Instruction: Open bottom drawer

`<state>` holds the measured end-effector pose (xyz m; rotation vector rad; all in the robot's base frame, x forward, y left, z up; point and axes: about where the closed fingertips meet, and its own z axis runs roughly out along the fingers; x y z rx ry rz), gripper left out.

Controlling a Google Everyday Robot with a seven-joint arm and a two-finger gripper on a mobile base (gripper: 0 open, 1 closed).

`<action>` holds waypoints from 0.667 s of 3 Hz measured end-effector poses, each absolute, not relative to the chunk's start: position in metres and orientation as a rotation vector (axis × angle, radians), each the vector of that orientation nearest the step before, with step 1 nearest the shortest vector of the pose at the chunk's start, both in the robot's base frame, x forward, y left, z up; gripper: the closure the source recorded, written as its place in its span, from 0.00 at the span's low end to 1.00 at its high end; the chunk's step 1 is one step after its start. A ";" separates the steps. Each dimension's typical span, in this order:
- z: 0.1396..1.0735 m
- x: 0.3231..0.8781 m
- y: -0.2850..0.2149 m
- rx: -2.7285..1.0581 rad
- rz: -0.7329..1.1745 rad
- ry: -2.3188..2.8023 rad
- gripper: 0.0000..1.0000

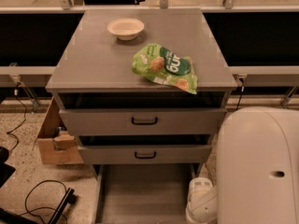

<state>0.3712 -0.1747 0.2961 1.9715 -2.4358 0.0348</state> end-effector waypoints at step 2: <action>0.402 0.302 -0.202 1.938 -0.025 -2.469 0.00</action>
Offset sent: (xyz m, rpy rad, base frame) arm -0.0746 -0.0530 0.3073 0.0723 -0.2435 -0.0814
